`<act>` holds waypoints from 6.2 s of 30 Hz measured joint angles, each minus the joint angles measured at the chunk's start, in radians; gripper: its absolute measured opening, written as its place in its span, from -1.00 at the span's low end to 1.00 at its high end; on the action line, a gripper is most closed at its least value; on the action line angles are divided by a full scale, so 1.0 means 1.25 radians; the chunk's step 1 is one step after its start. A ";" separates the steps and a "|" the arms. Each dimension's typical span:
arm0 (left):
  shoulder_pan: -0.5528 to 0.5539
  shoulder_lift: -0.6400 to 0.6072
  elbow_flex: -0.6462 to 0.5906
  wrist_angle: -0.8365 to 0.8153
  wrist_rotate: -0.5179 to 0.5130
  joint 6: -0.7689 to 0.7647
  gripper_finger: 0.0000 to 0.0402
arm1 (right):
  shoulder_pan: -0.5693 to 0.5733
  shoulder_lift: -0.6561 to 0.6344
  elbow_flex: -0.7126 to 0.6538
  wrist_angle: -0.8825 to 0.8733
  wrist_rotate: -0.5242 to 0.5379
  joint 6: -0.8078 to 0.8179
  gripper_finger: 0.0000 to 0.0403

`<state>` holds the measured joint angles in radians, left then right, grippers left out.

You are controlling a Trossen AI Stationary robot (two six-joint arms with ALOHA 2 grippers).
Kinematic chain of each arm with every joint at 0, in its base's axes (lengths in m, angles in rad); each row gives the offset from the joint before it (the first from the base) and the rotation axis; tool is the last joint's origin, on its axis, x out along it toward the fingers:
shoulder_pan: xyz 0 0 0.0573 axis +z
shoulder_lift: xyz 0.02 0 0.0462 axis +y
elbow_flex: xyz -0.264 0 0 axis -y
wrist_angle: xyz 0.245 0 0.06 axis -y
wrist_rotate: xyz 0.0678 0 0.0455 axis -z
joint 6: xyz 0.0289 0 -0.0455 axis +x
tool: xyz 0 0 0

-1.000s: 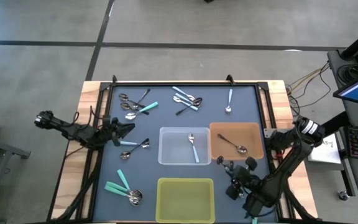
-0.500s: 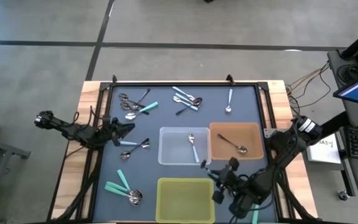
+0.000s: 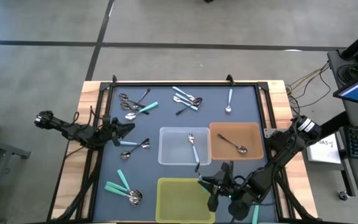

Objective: Sort silverware by color (type)
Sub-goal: Put the light green spoon into the yellow bin, then put the black spoon into the orange bin

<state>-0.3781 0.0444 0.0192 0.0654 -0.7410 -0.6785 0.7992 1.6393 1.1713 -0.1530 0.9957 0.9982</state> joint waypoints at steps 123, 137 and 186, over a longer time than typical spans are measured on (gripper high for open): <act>0.000 0.007 0.000 0.000 0.000 0.000 -0.80 | -0.975 -0.087 -0.015 -0.202 -0.782 -1.217 -0.24; 0.000 0.008 0.000 0.000 0.000 0.000 -0.80 | -0.985 0.143 0.168 -0.318 -0.780 -1.210 -0.17; 0.000 0.008 0.000 0.000 0.000 0.000 -0.80 | -1.008 0.332 0.374 -0.494 -0.786 -1.284 -0.96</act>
<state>-0.3782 0.0540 0.0193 0.0654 -0.7410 -0.6783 -0.4606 2.0541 1.6390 -0.7704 0.0129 -0.6062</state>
